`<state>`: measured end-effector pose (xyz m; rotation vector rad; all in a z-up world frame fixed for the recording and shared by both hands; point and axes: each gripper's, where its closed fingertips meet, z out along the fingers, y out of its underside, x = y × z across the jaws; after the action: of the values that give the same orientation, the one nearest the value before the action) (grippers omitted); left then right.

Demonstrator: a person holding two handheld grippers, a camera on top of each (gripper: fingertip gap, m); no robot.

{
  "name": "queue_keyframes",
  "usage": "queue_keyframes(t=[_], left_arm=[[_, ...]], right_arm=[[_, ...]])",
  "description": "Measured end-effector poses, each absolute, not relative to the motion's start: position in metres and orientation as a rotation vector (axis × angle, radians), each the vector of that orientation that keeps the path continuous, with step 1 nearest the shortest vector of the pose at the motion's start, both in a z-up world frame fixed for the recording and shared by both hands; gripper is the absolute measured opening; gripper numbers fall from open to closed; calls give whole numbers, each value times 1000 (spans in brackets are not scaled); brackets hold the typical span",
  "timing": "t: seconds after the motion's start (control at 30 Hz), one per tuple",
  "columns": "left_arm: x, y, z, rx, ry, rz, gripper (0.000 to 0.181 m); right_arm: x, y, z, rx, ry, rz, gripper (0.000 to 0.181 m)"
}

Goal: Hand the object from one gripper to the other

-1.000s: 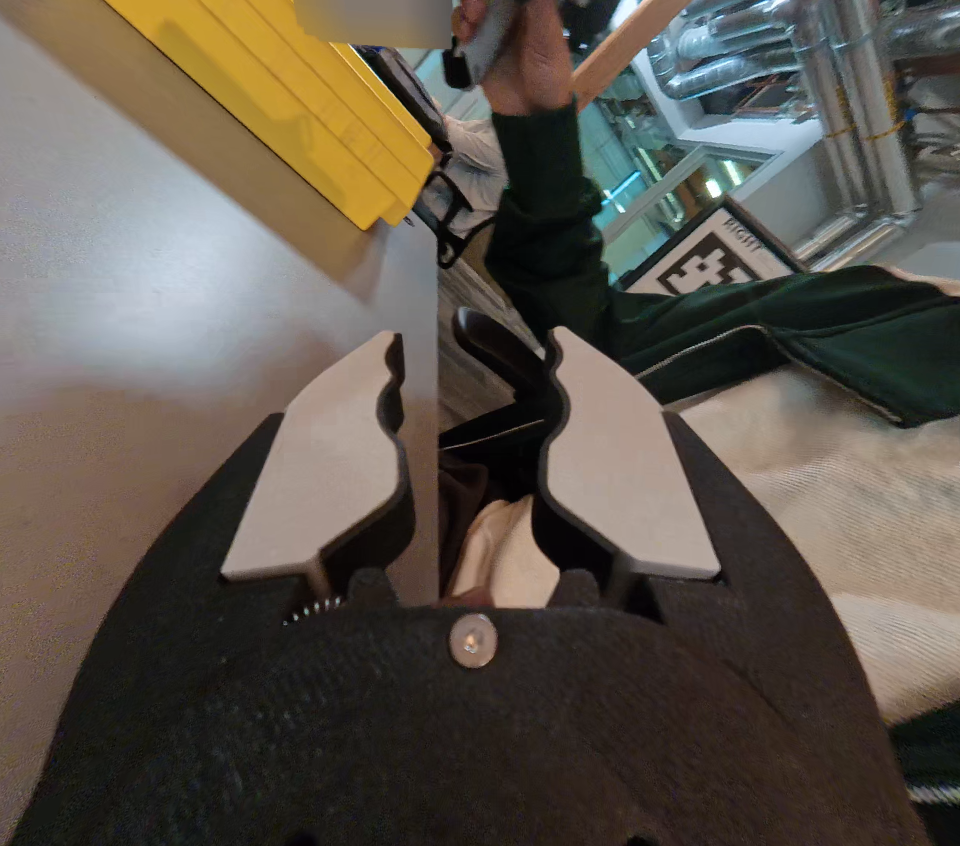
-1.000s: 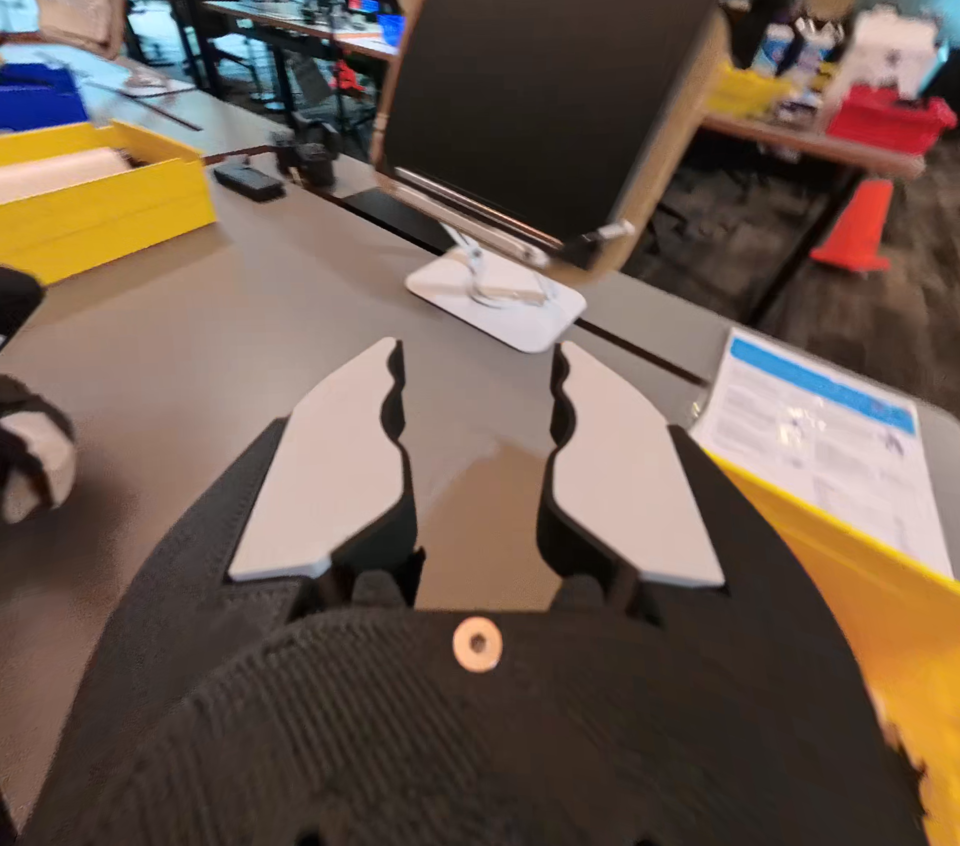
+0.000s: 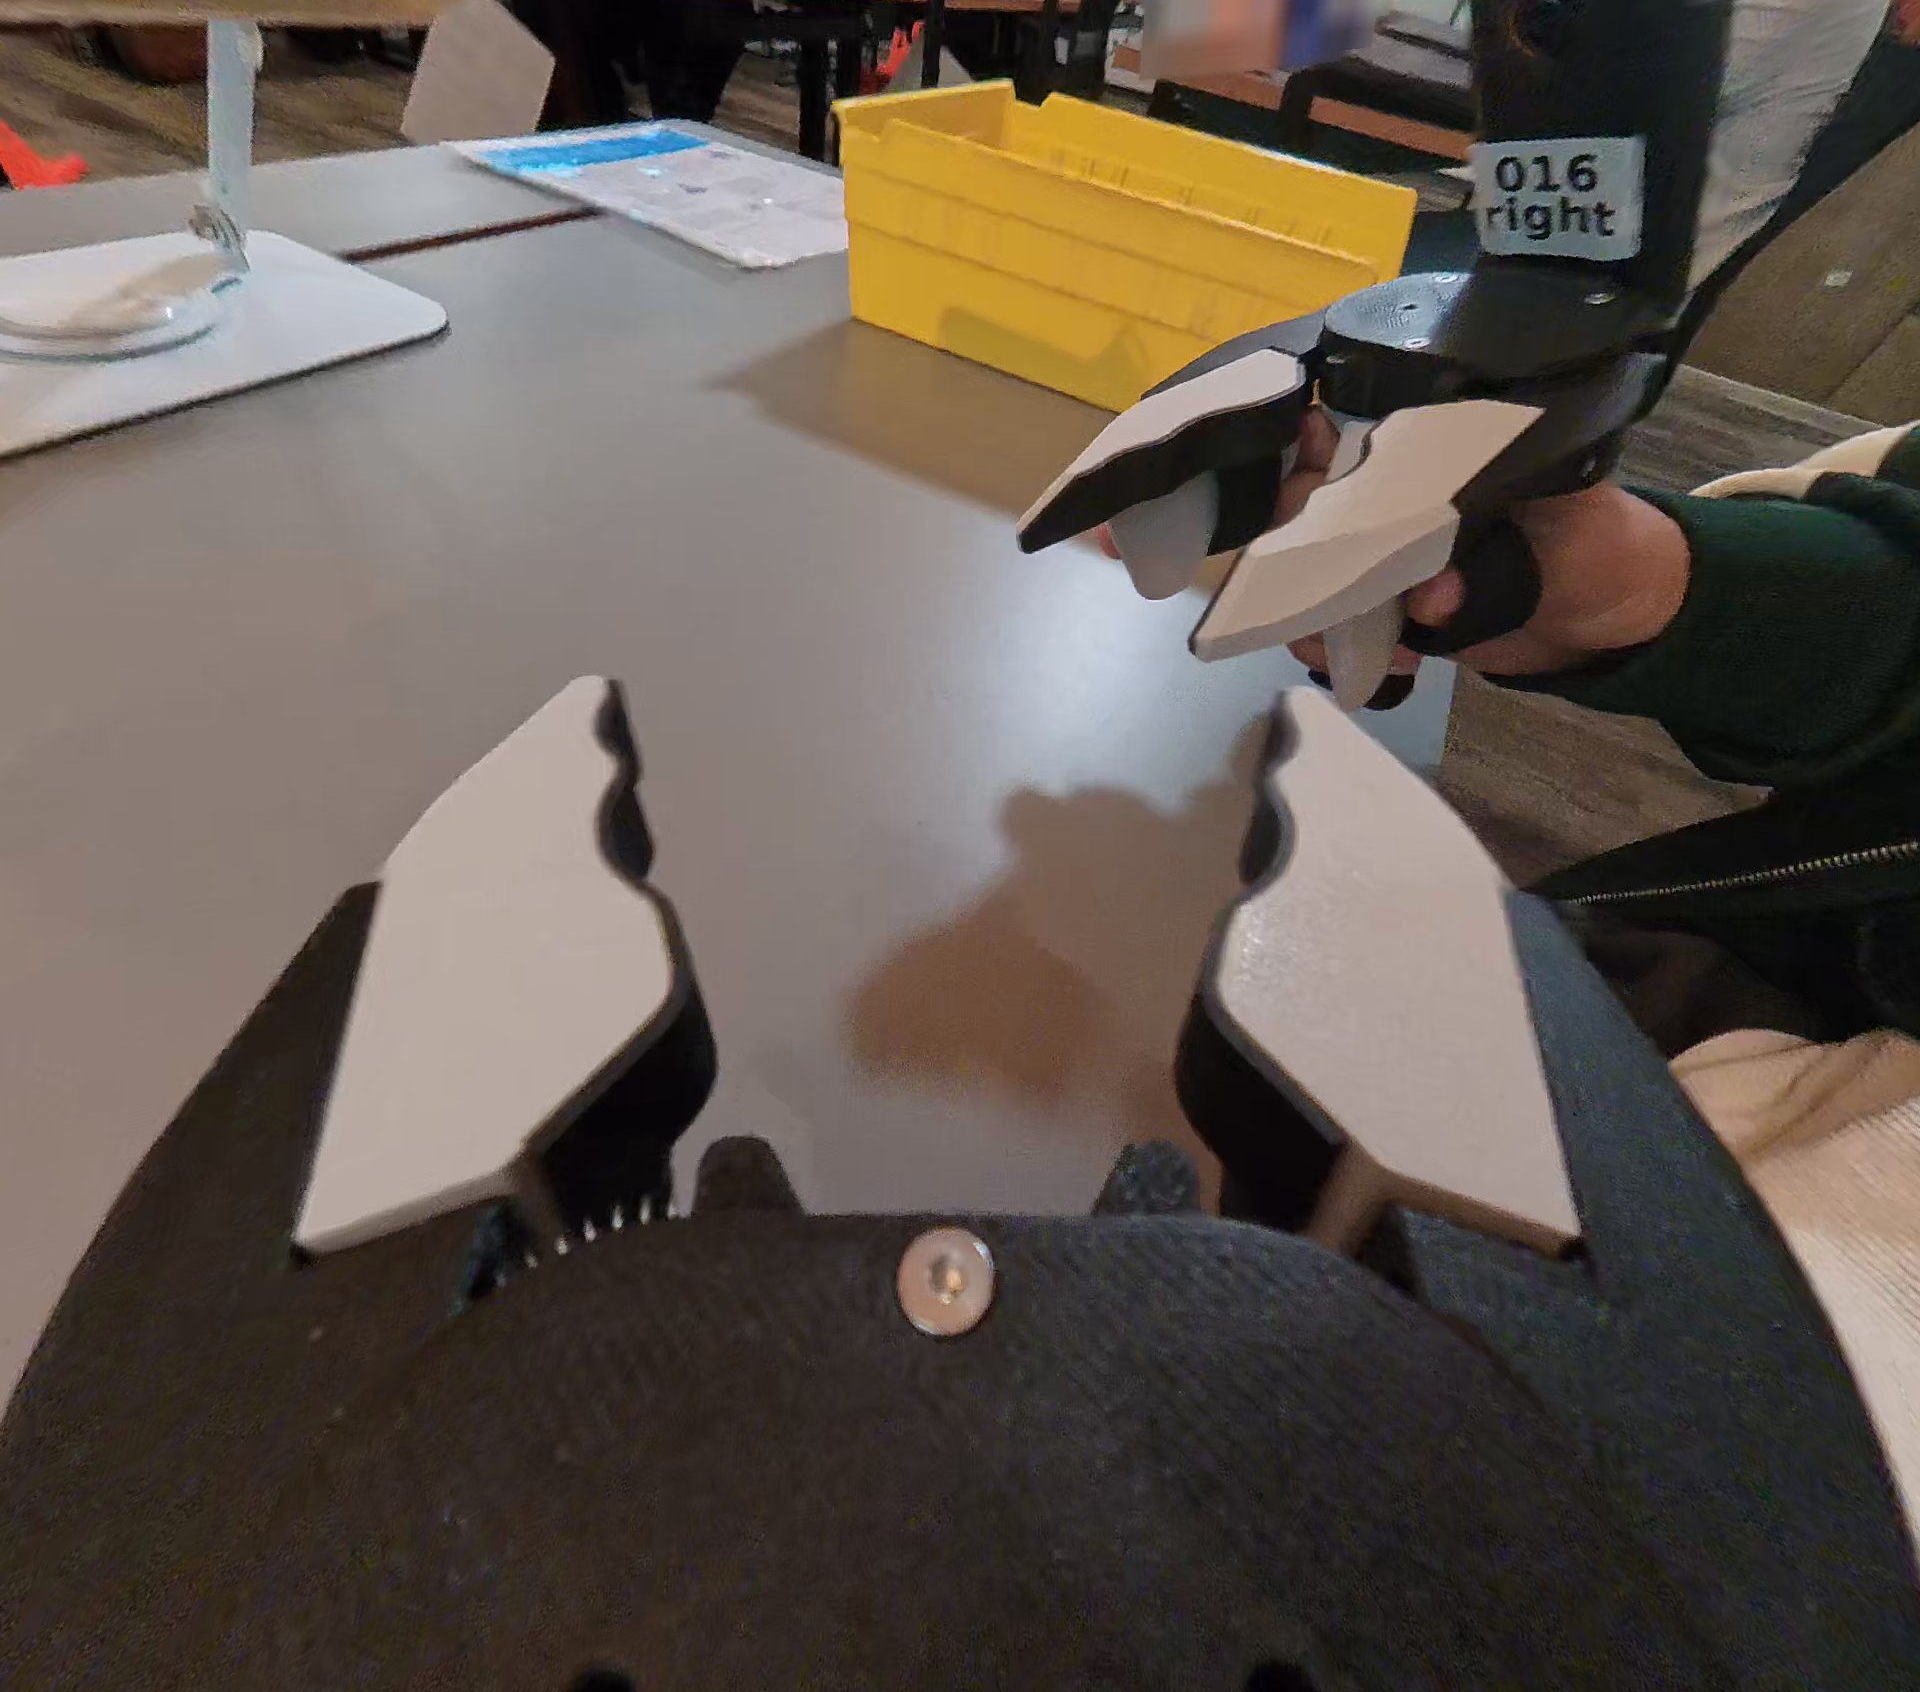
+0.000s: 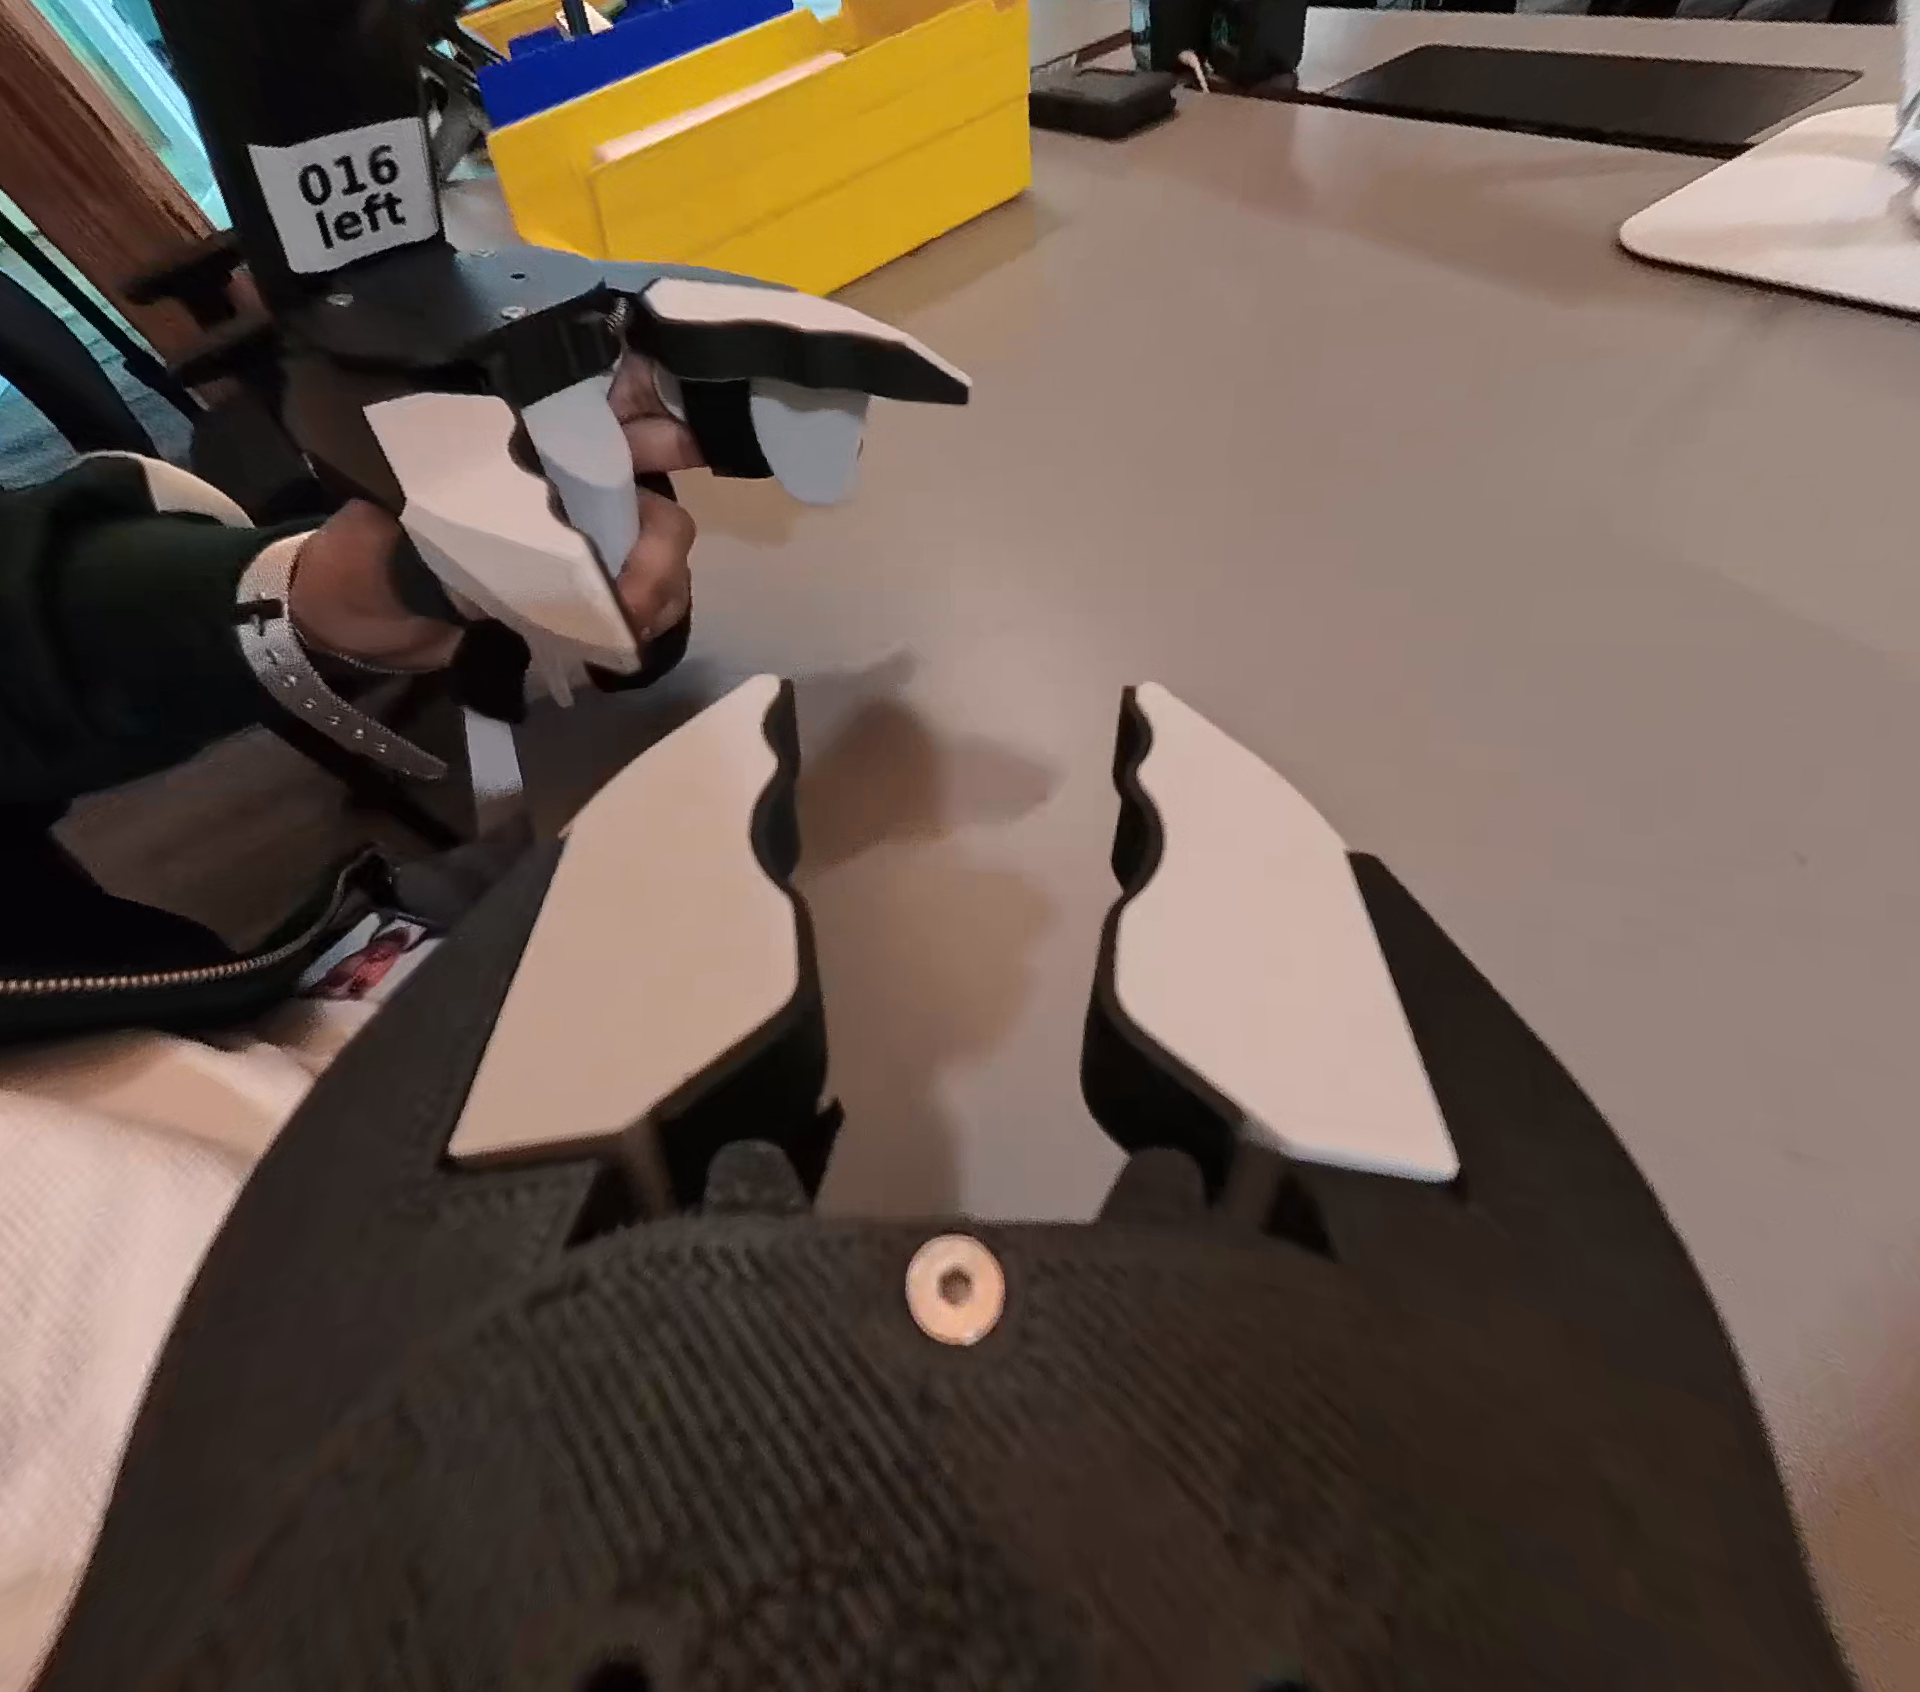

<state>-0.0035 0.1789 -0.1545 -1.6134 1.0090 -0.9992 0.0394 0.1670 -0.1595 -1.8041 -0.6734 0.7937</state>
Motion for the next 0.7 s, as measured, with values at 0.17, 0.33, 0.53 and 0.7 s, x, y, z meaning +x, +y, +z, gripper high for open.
queue_keyframes(t=[0.17, 0.33, 0.53, 0.7], left_arm=[[-8, 173, -139, -1524, 1050, -940, 84], [-12, 173, -131, -1505, 1029, -933, 78], [-20, 179, -129, -1549, 986, -959, 63], [-29, 179, -134, -1655, 1011, -1032, 8]], right_arm=[[42, 173, -164, -1799, -672, 720, 86], [38, 175, -172, -1816, -712, 657, 95], [40, 177, -172, -1823, -691, 658, 91], [46, 180, -168, -1818, -628, 700, 88]])
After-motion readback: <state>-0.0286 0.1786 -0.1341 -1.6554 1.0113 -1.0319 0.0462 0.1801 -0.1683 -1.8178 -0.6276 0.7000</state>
